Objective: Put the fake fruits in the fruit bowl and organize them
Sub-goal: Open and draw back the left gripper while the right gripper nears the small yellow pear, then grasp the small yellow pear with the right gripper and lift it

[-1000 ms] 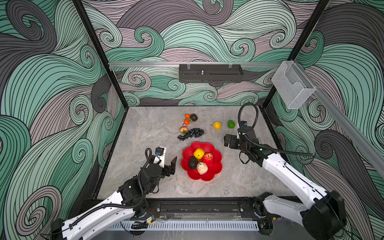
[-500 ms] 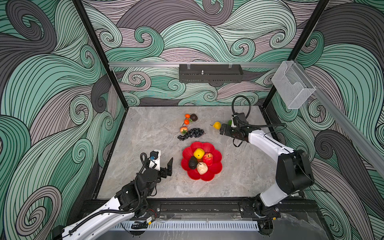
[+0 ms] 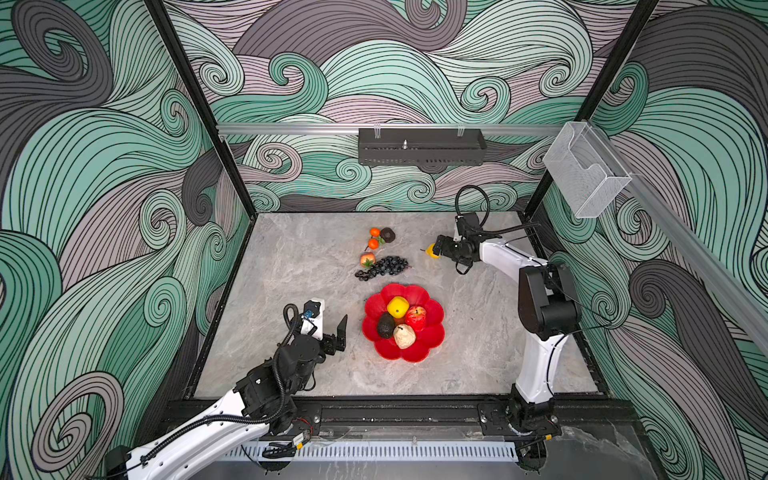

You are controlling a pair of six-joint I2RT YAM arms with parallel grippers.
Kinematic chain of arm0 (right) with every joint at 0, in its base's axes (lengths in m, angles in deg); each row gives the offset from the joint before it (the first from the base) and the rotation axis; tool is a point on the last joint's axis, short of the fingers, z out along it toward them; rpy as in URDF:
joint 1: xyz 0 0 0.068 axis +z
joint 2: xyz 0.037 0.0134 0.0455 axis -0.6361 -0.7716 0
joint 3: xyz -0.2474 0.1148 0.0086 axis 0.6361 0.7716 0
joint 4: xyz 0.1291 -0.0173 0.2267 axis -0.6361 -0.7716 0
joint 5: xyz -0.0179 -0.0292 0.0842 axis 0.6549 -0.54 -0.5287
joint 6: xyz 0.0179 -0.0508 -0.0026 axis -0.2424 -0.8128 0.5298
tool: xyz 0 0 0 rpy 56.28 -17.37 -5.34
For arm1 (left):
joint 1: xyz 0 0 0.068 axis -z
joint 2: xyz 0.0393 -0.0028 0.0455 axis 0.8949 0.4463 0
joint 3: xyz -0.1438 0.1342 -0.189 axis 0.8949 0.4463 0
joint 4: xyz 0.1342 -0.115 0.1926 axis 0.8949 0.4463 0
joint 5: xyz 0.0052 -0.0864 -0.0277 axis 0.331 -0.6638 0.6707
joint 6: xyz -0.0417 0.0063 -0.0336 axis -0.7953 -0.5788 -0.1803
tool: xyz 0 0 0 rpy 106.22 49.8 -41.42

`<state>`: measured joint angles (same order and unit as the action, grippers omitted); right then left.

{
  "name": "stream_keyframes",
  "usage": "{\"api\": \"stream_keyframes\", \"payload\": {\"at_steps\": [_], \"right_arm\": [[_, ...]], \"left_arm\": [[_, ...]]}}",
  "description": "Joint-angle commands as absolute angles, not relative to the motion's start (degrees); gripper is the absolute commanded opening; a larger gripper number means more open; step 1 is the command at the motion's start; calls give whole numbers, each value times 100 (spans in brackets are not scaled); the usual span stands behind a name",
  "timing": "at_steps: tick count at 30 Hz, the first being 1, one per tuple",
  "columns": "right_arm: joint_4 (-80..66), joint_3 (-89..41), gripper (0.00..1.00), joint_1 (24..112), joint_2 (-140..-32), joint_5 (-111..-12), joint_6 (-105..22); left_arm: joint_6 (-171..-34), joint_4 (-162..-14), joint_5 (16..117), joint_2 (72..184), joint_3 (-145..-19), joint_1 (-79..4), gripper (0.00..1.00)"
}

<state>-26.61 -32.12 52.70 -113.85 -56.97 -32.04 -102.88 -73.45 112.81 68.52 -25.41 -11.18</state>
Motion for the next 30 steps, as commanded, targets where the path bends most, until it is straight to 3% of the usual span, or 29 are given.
{"api": "stream_keyframes", "payload": {"at_steps": [1, 10, 30], "right_arm": [[-2653, -3494, 91, 5242, -11580, -5824, -3195], [-2622, -4023, 84, 5172, -12180, -6263, -3063], [-2449, -4112, 56, 5137, -12557, -6413, -2852]], "left_arm": [[-10180, -7568, 11381, 6984, -2623, -1155, 97], [-10107, -7734, 11320, 7078, -2590, -1164, 97], [-10089, -7749, 11341, 7105, -2561, -1175, 98]]}}
